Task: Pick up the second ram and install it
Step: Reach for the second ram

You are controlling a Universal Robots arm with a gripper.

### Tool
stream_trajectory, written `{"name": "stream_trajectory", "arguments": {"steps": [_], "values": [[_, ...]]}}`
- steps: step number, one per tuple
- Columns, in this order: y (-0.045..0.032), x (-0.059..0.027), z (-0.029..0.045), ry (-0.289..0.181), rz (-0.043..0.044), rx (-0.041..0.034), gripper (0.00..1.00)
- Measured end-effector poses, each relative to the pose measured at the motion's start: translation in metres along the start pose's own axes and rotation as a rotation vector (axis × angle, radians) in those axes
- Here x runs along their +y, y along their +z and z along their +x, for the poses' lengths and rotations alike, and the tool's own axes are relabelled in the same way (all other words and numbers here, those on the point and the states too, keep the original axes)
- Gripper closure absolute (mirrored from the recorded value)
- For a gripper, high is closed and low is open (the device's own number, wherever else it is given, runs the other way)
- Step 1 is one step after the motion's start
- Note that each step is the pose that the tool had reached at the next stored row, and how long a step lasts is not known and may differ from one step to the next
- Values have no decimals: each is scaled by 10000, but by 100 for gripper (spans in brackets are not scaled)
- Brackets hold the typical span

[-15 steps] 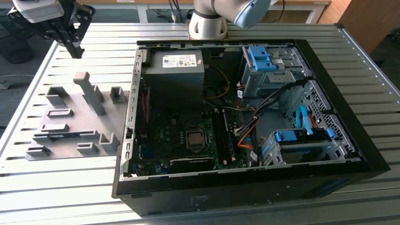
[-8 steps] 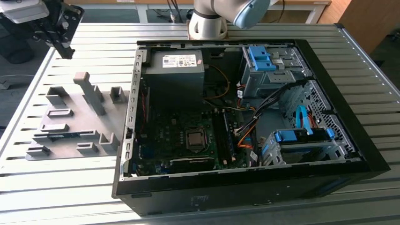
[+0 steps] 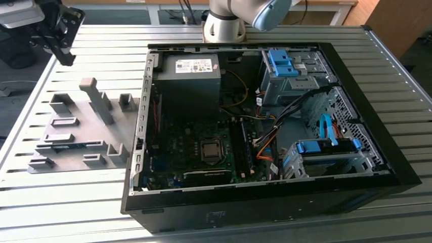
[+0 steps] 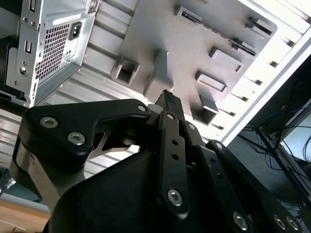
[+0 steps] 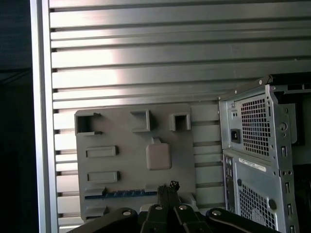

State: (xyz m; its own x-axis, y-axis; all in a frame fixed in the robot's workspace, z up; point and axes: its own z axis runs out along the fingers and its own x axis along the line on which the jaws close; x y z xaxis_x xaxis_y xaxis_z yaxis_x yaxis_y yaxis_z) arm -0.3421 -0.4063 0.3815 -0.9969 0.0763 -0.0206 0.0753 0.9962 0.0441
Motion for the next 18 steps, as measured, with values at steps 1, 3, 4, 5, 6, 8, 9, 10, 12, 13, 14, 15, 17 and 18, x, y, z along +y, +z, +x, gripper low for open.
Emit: {"name": "stream_trajectory", "arguments": {"steps": [1,3,4,5,6,8,9,10,12,13,14,15,17,18], "values": [[1,-22,9,0,0,0,89],[3,-75,24,0,1,2,89],[5,-100,33,0,1,1,89],[7,-121,42,-1,1,1,89],[7,-142,52,-1,2,0,89],[6,-166,71,0,28,-1,89],[6,-174,79,-1,55,-2,89],[6,-179,86,-1,103,-5,89],[5,-184,99,-7,279,-16,89],[5,-186,106,-9,376,-20,89],[5,-188,111,-10,429,-17,89],[5,-192,117,-11,442,-7,89],[11,-200,143,-13,441,-2,89],[13,-205,162,-15,441,0,89]]}}
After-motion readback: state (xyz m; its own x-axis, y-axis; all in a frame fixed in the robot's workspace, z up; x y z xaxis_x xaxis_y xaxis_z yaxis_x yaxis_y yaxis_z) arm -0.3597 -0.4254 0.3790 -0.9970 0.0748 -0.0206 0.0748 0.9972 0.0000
